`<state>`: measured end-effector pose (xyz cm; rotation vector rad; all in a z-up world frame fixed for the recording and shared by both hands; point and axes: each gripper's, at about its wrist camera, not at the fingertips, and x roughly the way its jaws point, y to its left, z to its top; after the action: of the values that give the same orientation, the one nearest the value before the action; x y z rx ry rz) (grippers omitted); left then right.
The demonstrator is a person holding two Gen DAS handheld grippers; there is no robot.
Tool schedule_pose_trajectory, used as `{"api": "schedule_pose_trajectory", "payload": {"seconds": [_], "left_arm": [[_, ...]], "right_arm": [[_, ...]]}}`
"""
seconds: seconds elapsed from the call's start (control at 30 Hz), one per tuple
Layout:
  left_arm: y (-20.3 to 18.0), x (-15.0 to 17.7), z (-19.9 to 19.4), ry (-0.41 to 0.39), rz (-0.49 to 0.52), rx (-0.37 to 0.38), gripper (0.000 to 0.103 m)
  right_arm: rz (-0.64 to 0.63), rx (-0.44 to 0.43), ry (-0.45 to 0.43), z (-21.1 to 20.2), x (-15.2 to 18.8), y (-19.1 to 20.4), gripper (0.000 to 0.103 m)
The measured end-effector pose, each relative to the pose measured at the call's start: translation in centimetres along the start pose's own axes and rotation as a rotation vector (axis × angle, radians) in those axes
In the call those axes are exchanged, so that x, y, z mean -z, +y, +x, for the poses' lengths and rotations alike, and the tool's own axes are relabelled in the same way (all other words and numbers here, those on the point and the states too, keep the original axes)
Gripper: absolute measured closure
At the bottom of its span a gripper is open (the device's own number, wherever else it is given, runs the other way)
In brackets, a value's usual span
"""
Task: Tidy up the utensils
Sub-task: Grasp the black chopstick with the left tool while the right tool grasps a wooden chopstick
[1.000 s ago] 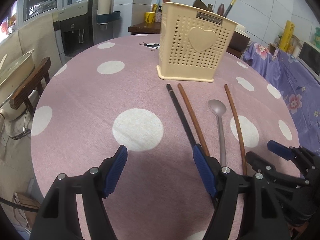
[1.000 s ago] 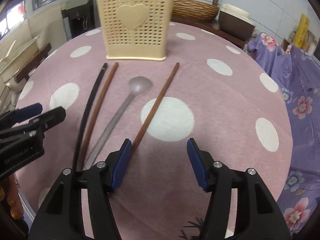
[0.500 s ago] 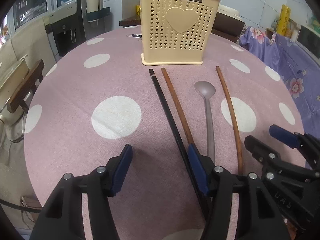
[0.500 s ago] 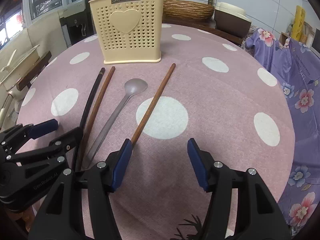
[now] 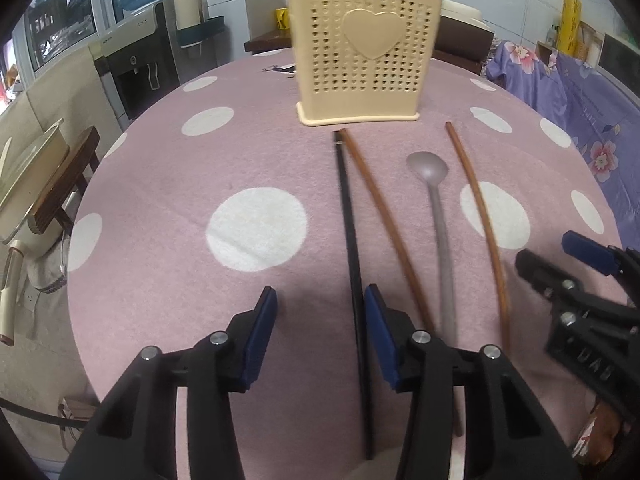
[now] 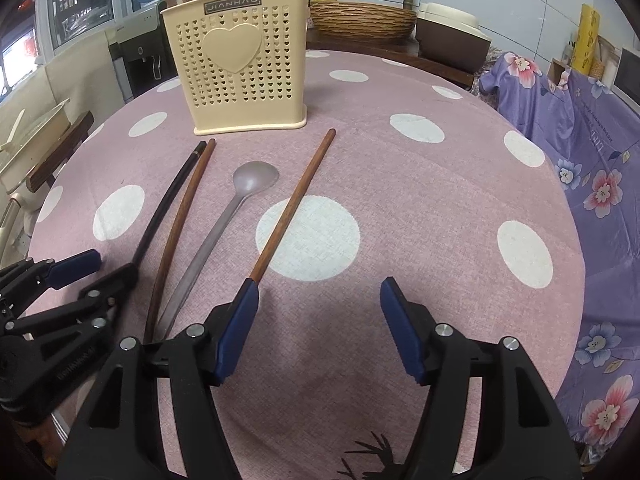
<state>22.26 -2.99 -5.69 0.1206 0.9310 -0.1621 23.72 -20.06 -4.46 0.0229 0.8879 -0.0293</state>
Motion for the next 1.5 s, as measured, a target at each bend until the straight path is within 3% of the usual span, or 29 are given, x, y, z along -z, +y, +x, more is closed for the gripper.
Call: {"api": "schedule_pose_trajectory", "payload": {"seconds": [0.17,0.27,0.47,0.73,0.83,1.07,1.23,1.5], "left_arm": [[2.2,-0.3,0.1,0.010,-0.078,0.016,0.058],[1.5,-0.2,0.1,0.006,-0.057,0.012,0.058],[0.6,-1.6,1.1,0.005,-0.016,0.042,0.057],[0.1,-5.2,3.6,0.038,0.075,0.038,0.057],[0.2,-6.6,4.7,0.048,0.058,0.051,0.057],[-0.1,-9.2,6.6,0.051,0.046,0.038,0.063],[0.2,-9.7,6.9,0.049,0.033,0.018,0.075],[0.0,-9.7,6.9,0.034,0.031,0.006,0.079]], "right_arm": [[-0.035,-0.017,0.019,0.5,0.5,1.3,0.040],[-0.036,-0.019,0.010,0.3,0.6,1.4,0.044],[-0.024,0.033,0.023,1.3,-0.3,-0.2,0.045],[0.029,-0.056,0.016,2.4,-5.0,-1.8,0.046],[0.033,-0.042,0.013,3.9,-7.2,-1.1,0.046],[0.129,0.012,0.096,9.0,-10.2,-0.8,0.066],[0.119,0.073,0.068,10.0,-10.8,0.0,0.069],[0.097,0.062,0.051,9.9,-10.8,0.4,0.080]]}}
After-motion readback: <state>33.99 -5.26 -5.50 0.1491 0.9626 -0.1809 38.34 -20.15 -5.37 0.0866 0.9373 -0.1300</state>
